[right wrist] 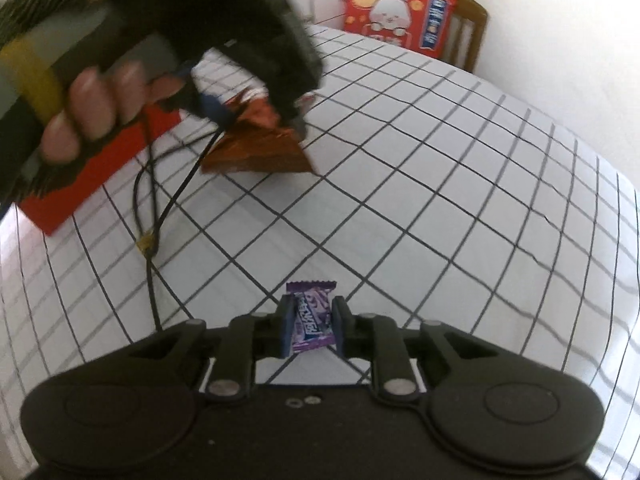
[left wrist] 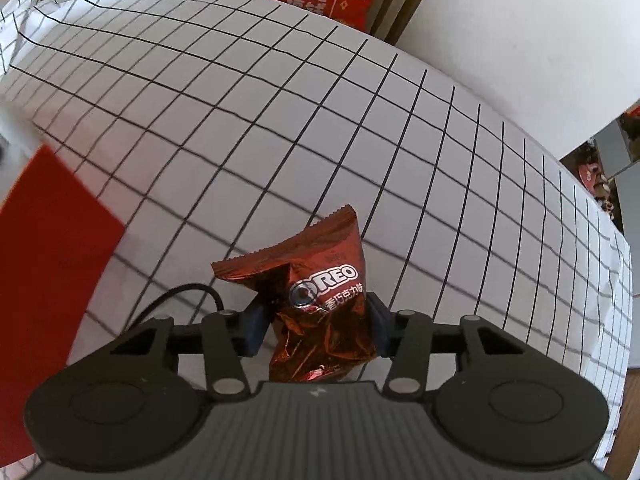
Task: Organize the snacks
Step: 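Carry the Oreo bag with the left tool while the right tool carries the purple candy over the box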
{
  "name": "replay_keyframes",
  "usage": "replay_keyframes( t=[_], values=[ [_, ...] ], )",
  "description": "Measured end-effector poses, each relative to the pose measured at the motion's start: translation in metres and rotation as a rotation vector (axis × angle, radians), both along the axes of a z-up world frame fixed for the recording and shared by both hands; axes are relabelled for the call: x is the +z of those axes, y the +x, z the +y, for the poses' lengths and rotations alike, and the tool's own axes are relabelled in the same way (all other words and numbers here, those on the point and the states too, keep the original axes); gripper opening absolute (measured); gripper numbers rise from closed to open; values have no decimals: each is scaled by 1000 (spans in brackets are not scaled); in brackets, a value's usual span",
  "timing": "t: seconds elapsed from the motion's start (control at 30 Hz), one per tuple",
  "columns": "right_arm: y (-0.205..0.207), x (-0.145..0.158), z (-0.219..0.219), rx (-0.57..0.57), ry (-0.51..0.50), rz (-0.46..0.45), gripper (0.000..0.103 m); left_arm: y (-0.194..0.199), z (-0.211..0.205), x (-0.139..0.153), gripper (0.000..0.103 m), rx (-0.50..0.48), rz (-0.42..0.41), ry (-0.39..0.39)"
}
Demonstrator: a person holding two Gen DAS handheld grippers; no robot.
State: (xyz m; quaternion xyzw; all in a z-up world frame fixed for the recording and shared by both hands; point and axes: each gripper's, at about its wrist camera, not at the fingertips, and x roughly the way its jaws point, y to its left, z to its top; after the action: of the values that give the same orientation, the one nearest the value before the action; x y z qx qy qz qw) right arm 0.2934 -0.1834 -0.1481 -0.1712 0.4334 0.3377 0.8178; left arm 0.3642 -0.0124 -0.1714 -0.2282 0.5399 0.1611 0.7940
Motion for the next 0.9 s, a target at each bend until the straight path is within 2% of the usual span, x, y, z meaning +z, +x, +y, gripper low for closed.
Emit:
replay_keyframes(
  t=[0.33,0.9],
  values=[
    [-22,30,-18,-106,105,34,18,-54,0,24,49,-13,-7,-12],
    [-79,87,-5,-110,168,2,18,-157,-3,85,49,-149,-94,16]
  ],
)
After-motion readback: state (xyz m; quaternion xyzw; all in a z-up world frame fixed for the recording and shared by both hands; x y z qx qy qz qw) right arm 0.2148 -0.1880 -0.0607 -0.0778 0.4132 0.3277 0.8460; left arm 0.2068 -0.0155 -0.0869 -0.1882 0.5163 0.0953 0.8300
